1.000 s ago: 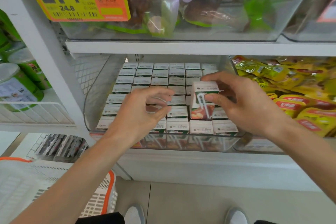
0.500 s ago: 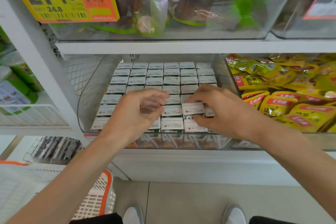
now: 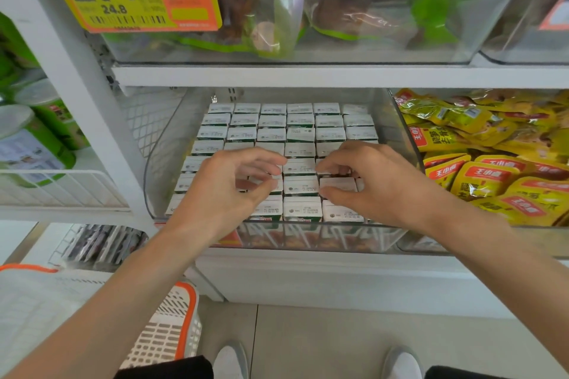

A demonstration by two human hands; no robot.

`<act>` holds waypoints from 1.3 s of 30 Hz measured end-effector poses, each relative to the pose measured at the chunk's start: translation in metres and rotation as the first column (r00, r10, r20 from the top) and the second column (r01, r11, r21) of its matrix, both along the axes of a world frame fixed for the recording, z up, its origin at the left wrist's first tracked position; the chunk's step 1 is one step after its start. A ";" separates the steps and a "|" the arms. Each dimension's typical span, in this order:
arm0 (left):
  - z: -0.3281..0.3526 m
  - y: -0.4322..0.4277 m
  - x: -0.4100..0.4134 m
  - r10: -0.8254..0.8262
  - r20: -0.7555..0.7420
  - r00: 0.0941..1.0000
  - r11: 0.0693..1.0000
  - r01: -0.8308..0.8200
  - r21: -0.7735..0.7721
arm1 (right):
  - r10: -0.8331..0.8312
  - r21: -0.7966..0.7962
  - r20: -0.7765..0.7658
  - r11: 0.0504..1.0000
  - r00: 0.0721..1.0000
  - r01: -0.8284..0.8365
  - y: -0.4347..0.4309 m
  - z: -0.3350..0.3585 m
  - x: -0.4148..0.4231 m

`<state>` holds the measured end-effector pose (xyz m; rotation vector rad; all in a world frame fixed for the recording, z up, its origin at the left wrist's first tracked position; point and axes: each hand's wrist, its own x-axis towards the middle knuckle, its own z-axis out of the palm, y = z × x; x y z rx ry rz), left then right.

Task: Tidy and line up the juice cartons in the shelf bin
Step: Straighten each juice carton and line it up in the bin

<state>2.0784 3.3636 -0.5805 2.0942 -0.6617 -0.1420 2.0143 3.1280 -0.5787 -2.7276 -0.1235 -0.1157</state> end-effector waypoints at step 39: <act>-0.013 0.027 0.011 -0.047 0.109 0.993 0.955 0.013 0.296 | 0.182 -0.112 -0.169 0.973 0.969 -0.203 0.022 0.010 0.018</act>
